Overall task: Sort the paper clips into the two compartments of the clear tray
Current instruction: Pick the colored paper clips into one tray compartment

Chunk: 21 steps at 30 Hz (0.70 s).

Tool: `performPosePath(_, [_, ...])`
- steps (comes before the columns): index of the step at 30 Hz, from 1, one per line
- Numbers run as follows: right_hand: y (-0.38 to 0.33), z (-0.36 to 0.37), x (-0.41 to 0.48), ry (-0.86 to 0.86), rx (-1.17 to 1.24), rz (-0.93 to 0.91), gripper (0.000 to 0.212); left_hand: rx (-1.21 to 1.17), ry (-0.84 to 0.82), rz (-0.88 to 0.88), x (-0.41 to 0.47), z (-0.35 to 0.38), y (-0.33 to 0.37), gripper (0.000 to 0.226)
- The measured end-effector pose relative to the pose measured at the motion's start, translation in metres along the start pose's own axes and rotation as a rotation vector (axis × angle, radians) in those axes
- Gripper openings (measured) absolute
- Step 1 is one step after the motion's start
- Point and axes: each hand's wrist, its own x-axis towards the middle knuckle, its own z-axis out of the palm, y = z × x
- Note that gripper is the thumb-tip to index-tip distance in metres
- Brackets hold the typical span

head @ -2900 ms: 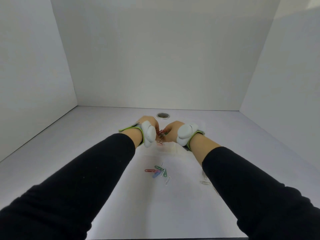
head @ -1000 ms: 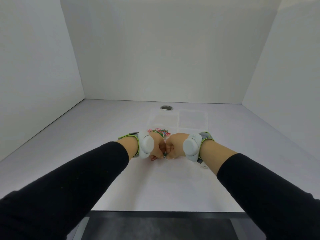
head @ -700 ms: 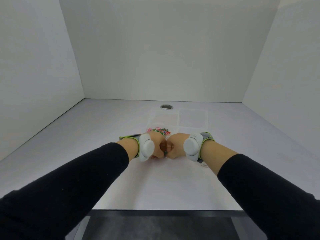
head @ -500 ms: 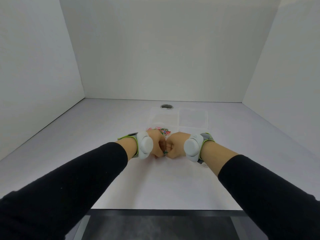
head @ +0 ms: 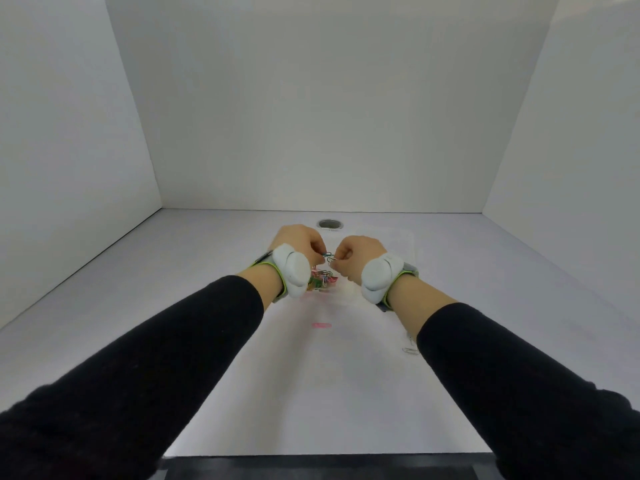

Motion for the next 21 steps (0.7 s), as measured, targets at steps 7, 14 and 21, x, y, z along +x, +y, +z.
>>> performPosePath(7, [0.004, 0.012, -0.001, -0.100, -0.001, 0.008, 0.035, 0.037, -0.087, -0.053, 0.000, 0.024, -0.018, 0.038])
performPosePath(14, [0.027, 0.004, -0.008, 0.069, 0.287, 0.080, 0.029, 0.011, -0.327, 0.107, -0.014, 0.012, -0.020, 0.014])
performPosePath(21, [0.035, 0.009, -0.026, 0.080, 0.324, 0.041, 0.038, 0.192, -0.548, 0.169, -0.026, 0.021, -0.012, 0.019])
